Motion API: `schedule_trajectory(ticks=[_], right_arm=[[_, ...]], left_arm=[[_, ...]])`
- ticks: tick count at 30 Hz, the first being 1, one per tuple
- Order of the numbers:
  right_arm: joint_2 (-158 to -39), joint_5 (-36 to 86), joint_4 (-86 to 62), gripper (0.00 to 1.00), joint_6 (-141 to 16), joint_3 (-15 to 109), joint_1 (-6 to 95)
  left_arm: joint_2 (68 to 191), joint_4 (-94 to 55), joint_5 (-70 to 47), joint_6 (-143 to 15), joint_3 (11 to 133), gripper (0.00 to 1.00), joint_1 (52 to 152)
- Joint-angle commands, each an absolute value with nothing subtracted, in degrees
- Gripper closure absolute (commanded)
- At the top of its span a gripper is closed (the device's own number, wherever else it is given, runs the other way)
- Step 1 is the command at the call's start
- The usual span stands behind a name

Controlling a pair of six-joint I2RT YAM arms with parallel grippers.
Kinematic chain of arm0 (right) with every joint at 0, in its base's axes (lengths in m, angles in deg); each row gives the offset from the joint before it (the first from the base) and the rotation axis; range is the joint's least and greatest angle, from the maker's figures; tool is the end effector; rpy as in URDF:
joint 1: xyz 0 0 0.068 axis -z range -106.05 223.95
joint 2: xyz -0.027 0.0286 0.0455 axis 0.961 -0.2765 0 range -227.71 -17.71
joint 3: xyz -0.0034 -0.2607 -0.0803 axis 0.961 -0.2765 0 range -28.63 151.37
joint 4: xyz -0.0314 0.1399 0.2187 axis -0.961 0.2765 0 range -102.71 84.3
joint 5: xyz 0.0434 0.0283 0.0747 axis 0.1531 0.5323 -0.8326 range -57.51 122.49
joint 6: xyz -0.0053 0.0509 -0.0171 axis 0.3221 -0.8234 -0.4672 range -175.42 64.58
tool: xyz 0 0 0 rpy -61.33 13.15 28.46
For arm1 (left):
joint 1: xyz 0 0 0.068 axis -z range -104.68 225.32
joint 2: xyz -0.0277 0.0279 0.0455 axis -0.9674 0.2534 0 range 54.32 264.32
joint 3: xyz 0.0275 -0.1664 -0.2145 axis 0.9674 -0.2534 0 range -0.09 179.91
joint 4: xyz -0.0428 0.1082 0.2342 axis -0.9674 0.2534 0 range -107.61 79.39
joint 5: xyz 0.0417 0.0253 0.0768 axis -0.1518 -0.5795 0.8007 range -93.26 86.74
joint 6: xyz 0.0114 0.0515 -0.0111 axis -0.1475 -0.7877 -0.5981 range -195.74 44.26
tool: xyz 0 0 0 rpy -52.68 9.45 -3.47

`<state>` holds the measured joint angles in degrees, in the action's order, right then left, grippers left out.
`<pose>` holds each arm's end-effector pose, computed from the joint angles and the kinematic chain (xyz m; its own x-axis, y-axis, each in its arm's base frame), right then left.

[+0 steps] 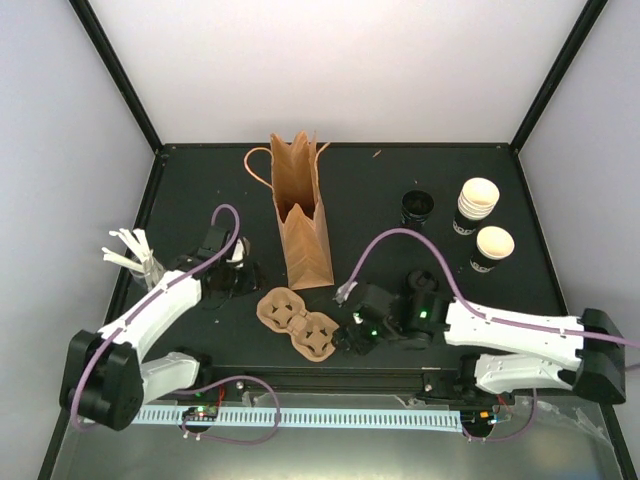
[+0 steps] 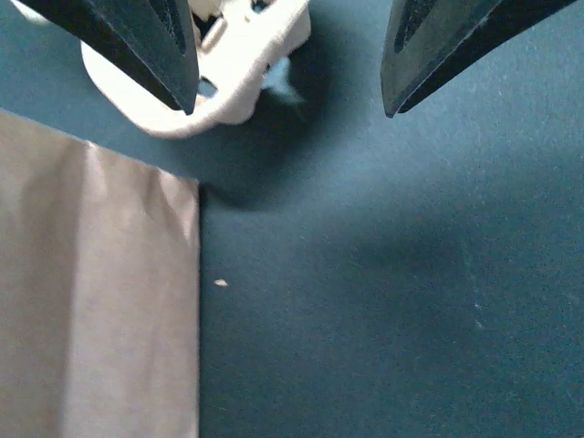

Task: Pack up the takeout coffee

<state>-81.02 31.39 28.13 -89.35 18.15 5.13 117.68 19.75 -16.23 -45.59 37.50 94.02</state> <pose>0.0761 0.1984 0.2448 -0.7749 -0.4553 -0.4384 -0.6068 0.7300 0.3145 0.1845 -0.0709 0.2000 -0.9358 -0.2000 -0.2903 -0.0712 0.9137 -0.4000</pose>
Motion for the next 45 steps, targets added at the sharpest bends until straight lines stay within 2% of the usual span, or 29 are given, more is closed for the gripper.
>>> schedule_trajectory(ticks=[1,7,14,29,38,45], right_arm=[[-86.03,36.43,23.71,0.13,-85.97,21.36,-0.26],[-94.86,38.42,27.16,0.13,-77.77,29.06,-4.99],[-106.05,42.73,30.89,0.13,-75.08,36.51,-9.1],[-118.68,47.59,32.93,0.16,-75.58,41.16,-11.15],[-119.11,59.94,36.79,0.16,-77.37,37.71,-10.73],[-113.44,62.38,36.38,0.15,-78.53,30.66,-6.6]], left_arm=[[121.6,13.36,-21.15,-46.83,36.23,0.43,90.57],[126.0,10.76,-22.76,-48.17,36.12,0.44,89.31],[129.64,8.67,-25.69,-48.46,34.98,0.44,89.12],[128.59,9.44,-25.19,-47.86,34.35,0.41,88.9],[128.07,9.5,-25.62,-46.88,33.43,0.38,88.94],[125.34,9.13,-26.43,-46.47,32.65,0.37,88.94]])
